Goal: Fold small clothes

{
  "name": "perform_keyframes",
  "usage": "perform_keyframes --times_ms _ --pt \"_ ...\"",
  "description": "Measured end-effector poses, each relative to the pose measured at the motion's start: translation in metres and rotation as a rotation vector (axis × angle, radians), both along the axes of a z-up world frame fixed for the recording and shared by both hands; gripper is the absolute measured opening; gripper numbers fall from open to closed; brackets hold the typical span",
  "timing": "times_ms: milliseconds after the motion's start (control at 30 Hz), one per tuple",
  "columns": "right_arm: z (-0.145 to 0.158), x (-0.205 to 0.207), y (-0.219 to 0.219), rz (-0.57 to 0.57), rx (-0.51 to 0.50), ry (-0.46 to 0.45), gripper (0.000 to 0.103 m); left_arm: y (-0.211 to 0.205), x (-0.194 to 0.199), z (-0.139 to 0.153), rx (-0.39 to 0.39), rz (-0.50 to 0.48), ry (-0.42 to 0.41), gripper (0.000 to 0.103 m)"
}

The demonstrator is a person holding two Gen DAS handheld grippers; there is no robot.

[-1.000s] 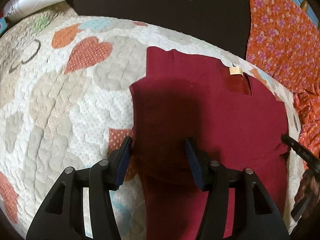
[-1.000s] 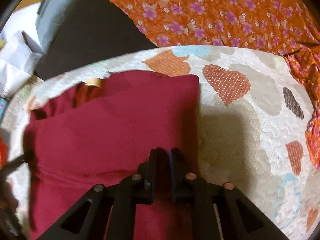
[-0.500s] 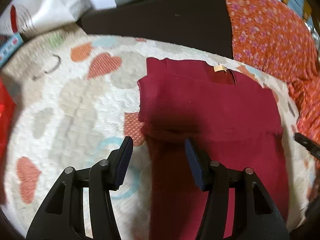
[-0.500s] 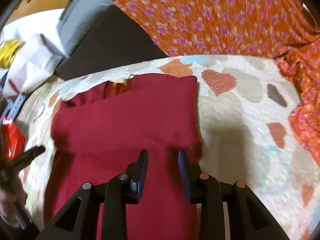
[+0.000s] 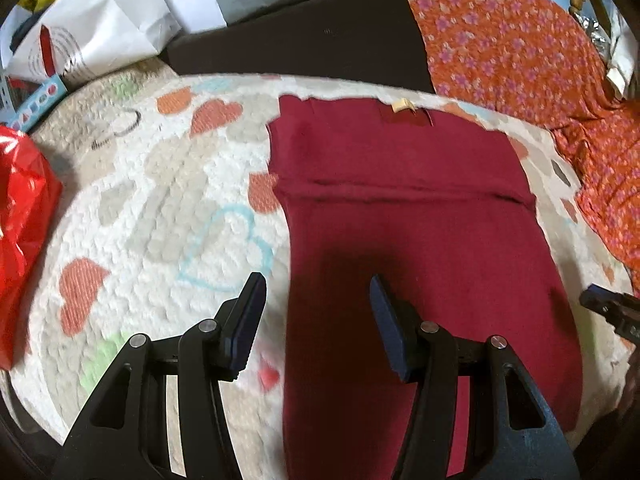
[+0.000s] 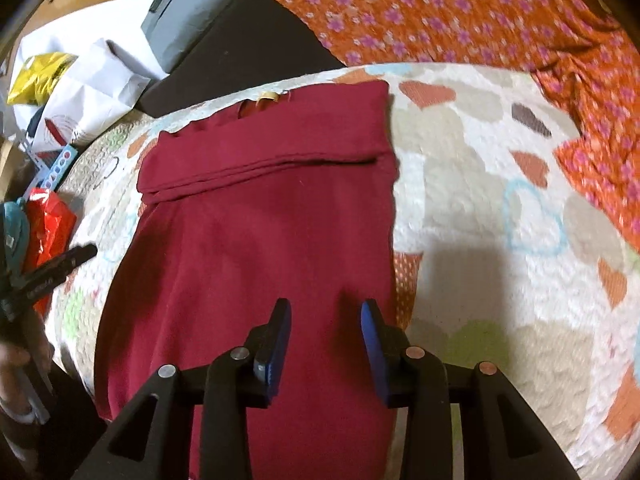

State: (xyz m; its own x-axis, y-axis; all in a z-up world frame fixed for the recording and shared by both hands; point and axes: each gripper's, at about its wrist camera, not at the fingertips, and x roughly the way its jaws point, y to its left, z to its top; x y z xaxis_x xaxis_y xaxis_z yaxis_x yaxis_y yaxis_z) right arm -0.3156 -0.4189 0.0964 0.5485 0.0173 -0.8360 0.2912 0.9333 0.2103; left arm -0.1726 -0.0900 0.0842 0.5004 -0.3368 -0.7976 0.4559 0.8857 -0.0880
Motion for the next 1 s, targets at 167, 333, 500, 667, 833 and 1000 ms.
perform_keyframes --times_ms 167,333,500,667,833,1000 --pt "0.003 -0.017 0.0 0.01 0.058 0.004 0.038 0.017 -0.016 -0.004 -0.029 -0.017 0.087 0.056" --pt "-0.002 -0.037 0.001 0.014 0.056 0.042 0.04 0.029 -0.025 -0.009 -0.075 -0.011 0.142 0.065" --pt "-0.014 -0.049 -0.005 -0.016 0.072 0.061 0.04 0.024 -0.03 -0.024 -0.085 -0.057 0.199 0.065" --pt "-0.023 -0.058 -0.007 -0.018 0.078 0.1 0.04 0.033 -0.036 -0.036 -0.078 -0.08 0.26 0.065" --pt "-0.022 -0.075 0.0 0.013 0.092 0.106 0.041 0.049 -0.046 -0.033 -0.102 -0.082 0.27 0.065" --pt "-0.026 -0.089 0.003 0.017 0.1 0.128 0.042 0.047 -0.053 -0.043 -0.109 -0.106 0.322 0.065"
